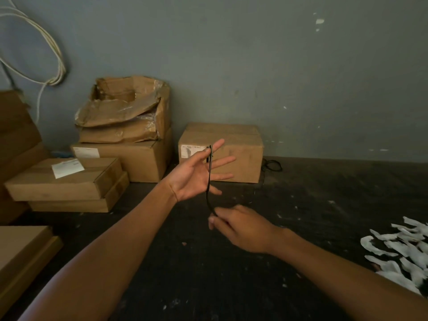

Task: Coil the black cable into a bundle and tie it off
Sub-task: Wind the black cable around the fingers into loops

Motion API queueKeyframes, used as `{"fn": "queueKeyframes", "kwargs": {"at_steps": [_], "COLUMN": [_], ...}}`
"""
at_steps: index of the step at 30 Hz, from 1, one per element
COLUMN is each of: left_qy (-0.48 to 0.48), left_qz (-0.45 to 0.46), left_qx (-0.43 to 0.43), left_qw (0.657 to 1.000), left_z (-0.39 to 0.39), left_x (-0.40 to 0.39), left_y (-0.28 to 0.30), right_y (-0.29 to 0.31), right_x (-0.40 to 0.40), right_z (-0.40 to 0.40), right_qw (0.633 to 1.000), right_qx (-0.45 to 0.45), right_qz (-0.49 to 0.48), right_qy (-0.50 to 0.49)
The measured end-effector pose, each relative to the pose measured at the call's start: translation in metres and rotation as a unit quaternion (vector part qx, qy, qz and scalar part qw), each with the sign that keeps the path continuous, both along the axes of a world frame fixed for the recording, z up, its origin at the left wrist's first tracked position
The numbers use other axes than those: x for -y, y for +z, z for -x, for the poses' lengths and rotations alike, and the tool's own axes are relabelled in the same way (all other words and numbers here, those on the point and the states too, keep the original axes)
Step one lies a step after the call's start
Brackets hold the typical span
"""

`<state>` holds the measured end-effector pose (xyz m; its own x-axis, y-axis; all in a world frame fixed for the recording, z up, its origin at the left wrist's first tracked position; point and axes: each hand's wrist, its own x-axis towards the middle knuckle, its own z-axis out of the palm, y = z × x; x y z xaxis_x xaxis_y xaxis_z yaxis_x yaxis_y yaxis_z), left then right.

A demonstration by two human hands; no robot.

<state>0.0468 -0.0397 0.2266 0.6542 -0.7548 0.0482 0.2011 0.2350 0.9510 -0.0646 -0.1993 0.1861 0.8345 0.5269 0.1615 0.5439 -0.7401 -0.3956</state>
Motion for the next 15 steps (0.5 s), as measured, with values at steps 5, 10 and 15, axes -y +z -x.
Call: {"fn": "queueKeyframes", "kwargs": {"at_steps": [5, 10, 15], "left_qy": [-0.006, -0.038, -0.085], "left_qz": [-0.03, -0.056, -0.101], "left_qx": [-0.023, -0.022, -0.025], "left_qw": [0.999, 0.997, 0.991], "left_z": [0.001, 0.009, 0.018], "left_x": [-0.007, -0.01, -0.009], "left_y": [-0.016, -0.025, -0.032], "right_y": [0.034, 0.068, 0.106], "right_x": [0.013, 0.035, 0.052], "right_z": [-0.005, -0.019, -0.033], "right_qw": [0.998, 0.992, 0.982], "right_qx": [0.054, 0.097, 0.171], "right_qz": [0.001, 0.045, 0.048], "right_qy": [-0.031, -0.069, -0.068]}}
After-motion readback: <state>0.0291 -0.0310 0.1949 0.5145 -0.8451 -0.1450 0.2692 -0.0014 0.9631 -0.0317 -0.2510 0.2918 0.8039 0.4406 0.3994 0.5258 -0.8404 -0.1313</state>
